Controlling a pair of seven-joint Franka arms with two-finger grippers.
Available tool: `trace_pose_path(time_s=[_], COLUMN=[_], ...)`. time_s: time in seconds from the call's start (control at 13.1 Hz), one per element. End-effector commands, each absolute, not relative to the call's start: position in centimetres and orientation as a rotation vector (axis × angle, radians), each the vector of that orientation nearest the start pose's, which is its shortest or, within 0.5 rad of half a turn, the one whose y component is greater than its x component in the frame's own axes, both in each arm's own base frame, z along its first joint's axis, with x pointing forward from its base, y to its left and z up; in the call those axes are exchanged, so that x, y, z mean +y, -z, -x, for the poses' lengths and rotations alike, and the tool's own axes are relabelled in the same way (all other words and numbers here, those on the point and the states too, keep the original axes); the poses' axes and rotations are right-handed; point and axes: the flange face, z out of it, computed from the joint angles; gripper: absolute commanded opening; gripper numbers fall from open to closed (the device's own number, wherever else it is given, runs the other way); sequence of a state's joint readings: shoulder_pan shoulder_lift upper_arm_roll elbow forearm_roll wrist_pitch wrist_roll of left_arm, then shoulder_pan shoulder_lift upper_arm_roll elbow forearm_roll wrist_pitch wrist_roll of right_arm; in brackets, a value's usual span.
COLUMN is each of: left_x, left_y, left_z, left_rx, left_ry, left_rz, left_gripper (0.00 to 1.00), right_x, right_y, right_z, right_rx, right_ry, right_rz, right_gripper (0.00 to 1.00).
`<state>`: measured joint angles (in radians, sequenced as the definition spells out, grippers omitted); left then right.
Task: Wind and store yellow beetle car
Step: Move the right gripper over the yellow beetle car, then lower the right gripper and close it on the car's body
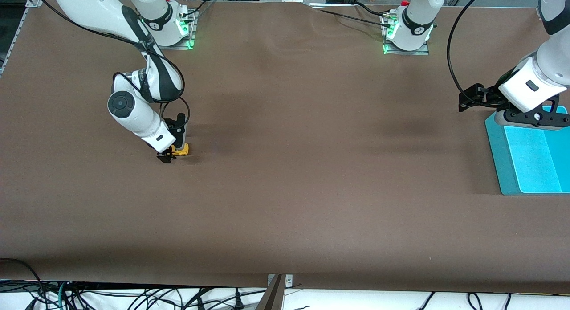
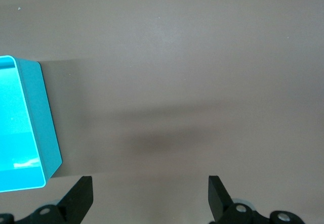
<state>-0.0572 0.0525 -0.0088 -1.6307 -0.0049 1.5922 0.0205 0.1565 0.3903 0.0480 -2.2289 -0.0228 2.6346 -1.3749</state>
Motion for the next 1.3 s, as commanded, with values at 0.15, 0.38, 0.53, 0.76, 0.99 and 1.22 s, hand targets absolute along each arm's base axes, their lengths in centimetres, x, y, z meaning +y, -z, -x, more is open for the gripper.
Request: trace_pose_path(time_s=[0.15,0.38,0.53,0.76,0.99,1.22], left_x=[-3.9,-4.1,-3.9,-3.9,-3.9,-3.6], left_y=[-57.3,-57.3,-57.3,-57.3,-57.4,-57.3], left_z=[-57.0,-57.0,-57.0,-57.0,-56.9,-57.0], left_rx=[0.13,0.135,0.13,0.133,0.133,0.13], left_ry=[-0.141,-0.141,-0.146,-0.143,-0.141,-0.143], left_rz=[3.12,3.121,3.121,3.121,3.121,3.122], left_gripper=[1.0,1.0,1.0,1.0,1.0,1.0], right_x=[9.5,9.6,9.7,10.2,11.4,12.9], right_y=[-18.5,-18.7,-18.9,-19.2,-19.5,-20.4], right_z=[-53.4,-53.4,-53.4,-53.6,-53.8,-54.5], right_rx=[2.263,2.266,2.263,2.266,2.269,2.283], right_ry=[-0.067,-0.07,-0.074,-0.083,-0.114,-0.14], right_rz=[-2.16,-2.156,-2.157,-2.154,-2.166,-2.161], right_gripper=[0.83,0.56,0.47,0.25,0.12,0.12])
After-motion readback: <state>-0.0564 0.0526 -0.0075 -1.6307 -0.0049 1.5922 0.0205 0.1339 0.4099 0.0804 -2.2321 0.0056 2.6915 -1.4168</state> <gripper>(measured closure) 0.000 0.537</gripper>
